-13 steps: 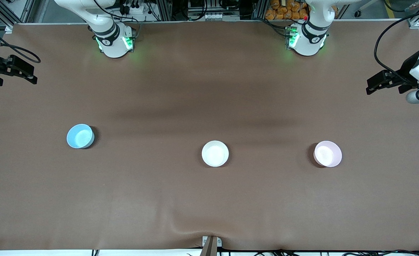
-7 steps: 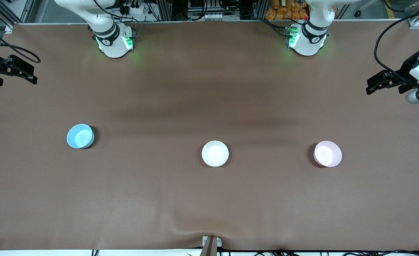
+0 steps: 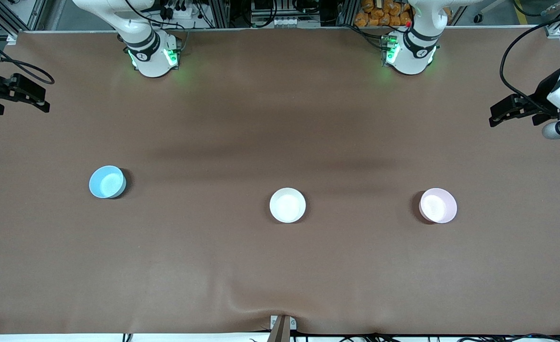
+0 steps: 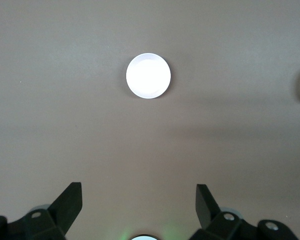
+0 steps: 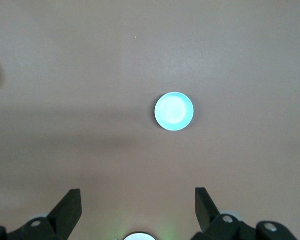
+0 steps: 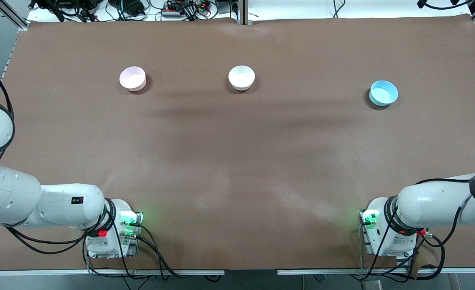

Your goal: Stack pink and blue bowls on white bowl

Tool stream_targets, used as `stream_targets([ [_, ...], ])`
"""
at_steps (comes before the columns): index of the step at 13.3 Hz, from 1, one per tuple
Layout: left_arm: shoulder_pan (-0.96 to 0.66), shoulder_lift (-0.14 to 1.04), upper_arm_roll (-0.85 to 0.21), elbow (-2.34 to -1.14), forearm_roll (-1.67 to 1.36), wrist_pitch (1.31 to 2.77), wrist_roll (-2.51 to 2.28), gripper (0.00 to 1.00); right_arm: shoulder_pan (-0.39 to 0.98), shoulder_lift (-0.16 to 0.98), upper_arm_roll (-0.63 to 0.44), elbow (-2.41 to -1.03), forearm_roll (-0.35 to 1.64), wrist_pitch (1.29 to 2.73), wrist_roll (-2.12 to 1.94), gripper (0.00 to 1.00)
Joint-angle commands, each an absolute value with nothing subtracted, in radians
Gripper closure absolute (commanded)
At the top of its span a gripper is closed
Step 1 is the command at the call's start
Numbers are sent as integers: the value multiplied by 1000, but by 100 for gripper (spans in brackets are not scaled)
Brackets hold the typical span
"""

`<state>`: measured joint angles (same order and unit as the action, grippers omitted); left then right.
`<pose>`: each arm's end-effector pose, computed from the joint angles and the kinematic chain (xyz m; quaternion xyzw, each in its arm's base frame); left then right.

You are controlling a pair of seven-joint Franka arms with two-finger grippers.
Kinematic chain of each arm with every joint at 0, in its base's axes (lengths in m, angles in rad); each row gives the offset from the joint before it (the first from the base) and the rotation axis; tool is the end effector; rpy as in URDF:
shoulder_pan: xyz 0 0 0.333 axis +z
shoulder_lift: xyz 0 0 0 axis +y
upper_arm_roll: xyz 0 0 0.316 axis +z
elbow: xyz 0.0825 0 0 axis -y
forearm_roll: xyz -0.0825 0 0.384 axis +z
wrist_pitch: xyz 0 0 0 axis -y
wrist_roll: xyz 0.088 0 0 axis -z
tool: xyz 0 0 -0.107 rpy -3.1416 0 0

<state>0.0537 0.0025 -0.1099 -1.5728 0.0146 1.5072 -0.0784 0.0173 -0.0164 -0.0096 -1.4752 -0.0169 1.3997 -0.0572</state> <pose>0.5474 -0.0291 0.6168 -0.9993 -0.0113 0.0335 0.0094 0.5312 0.0020 0.6632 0.9990 0.0312 -0.0297 0.0076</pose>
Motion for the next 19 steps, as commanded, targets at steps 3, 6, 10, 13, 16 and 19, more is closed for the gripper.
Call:
stream_targets([
  [3,72,3,-114,-1563,31,1500,-84,0,-2,-15,2,-1470,-6,1396,-51,0],
  [6,80,-6,-114,-1563,31,1494,-77,0,2,-15,2,-1468,-6,1396,-51,0],
  [10,83,-12,-115,-1563,31,1486,-67,0,0,-15,2,-1470,-6,1396,-51,0],
  [13,83,-9,-114,-1563,31,1488,-66,0,0,-15,2,-1470,-6,1396,-52,0],
  [16,93,-9,-114,-1559,31,1489,-66,0,2,-15,2,-1470,-6,1396,-54,0],
  [19,97,-9,-114,-1557,31,1489,-66,0,2,-15,2,-1470,-6,1397,-54,0],
])
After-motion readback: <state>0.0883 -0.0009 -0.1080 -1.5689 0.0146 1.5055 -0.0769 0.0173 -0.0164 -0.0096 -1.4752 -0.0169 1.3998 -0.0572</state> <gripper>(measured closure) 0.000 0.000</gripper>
